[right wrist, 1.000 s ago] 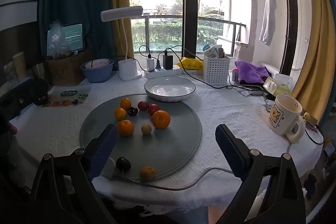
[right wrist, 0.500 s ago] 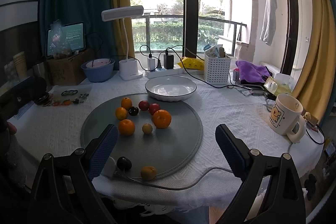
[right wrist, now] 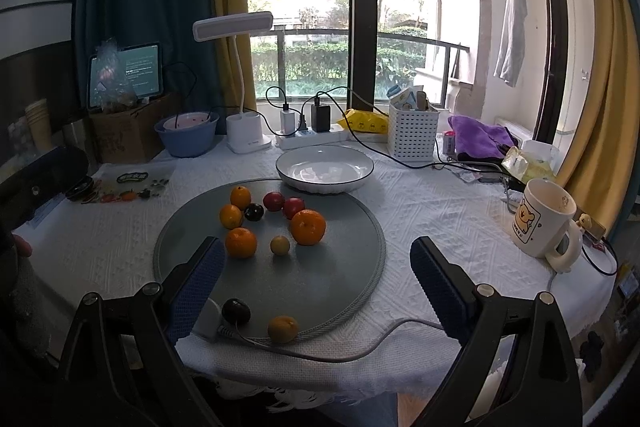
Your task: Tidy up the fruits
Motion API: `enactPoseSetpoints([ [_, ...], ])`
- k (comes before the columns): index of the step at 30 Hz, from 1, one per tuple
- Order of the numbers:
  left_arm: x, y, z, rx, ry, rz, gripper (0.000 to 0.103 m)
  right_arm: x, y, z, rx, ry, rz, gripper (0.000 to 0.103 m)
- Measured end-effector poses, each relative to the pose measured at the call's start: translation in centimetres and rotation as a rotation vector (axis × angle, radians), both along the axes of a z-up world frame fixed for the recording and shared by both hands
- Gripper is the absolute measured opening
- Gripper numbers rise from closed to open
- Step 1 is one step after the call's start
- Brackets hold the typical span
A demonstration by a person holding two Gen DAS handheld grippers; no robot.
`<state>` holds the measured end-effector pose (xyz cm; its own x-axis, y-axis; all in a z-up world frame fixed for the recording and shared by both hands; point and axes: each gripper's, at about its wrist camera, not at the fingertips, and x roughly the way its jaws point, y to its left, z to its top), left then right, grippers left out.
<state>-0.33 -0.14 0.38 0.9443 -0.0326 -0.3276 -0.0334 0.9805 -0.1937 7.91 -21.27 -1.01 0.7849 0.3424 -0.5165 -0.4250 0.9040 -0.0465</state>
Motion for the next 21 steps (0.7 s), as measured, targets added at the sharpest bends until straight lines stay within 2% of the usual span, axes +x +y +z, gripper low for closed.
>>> enactPoseSetpoints([
  [2, 0.0, -0.1, 0.0, 0.027, -0.020, 0.001, 0.103, 0.0, 0.0, 0.0, 0.000, 0.000, -0.001, 0.096],
  [12, 0.0, -0.1, -0.2, 0.029, -0.007, -0.001, 0.103, 0.0, 0.0, 0.0, 0.000, 0.001, 0.000, 0.096],
  [21, 1.7, -0.5, -1.6, 0.060, 0.078, -0.025, 0.103, 0.8, -0.4, -1.1, -0.009, 0.029, -0.003, 0.095],
])
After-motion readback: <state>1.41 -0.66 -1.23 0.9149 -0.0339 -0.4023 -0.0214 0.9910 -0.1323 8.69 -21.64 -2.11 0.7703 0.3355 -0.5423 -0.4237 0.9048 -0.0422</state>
